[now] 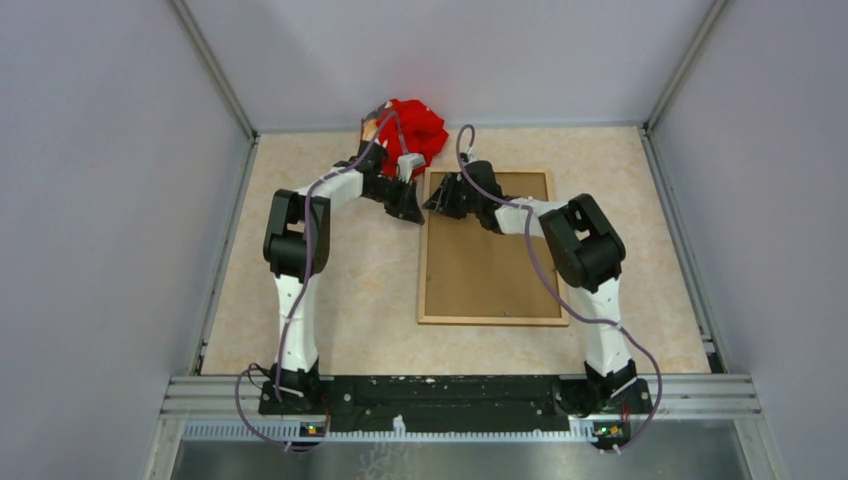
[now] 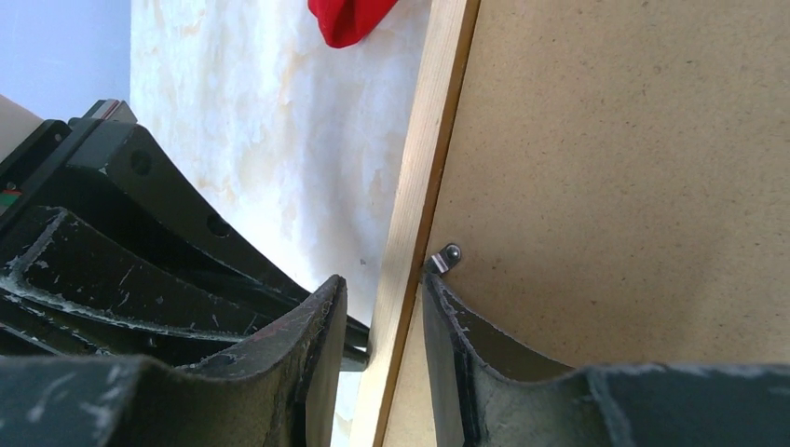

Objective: Put the photo into the frame
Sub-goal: Install the photo frame at the center of the board.

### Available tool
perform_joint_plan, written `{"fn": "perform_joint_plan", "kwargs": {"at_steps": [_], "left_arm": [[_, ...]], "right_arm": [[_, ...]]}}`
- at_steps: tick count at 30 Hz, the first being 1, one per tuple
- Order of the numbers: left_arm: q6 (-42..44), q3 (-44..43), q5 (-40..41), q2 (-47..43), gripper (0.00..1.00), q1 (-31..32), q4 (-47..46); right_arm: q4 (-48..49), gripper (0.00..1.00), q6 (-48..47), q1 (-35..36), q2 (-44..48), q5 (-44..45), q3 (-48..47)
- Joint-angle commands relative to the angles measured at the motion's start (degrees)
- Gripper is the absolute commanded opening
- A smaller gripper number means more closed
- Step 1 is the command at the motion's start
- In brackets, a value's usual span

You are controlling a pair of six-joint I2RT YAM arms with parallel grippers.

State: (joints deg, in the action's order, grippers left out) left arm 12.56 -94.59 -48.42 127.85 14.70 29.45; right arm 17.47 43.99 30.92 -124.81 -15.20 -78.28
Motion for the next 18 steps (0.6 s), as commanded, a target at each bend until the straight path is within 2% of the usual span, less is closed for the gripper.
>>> {"fn": "perform_joint_plan", "kwargs": {"at_steps": [1,11,18], "left_arm": [[1.89,2.19,-0.89,-1.43,0.14,1.96,1.98],[2.71,2.42,-0.99,-3.29,0.14,1.87,2.86],[2.59,2.17,-1.26,-3.19,0.15,1.65,2.98]], "right_arm": [[-2.34,0.37,-1.51,0.17,-0.05,1.96,-2.32],[-0.81,0.4,-1.5,-0.07,7.47,-1.11,1.62],[0.21,0.4,-0.89,-0.17,6.6,-1.28,3.29]]}}
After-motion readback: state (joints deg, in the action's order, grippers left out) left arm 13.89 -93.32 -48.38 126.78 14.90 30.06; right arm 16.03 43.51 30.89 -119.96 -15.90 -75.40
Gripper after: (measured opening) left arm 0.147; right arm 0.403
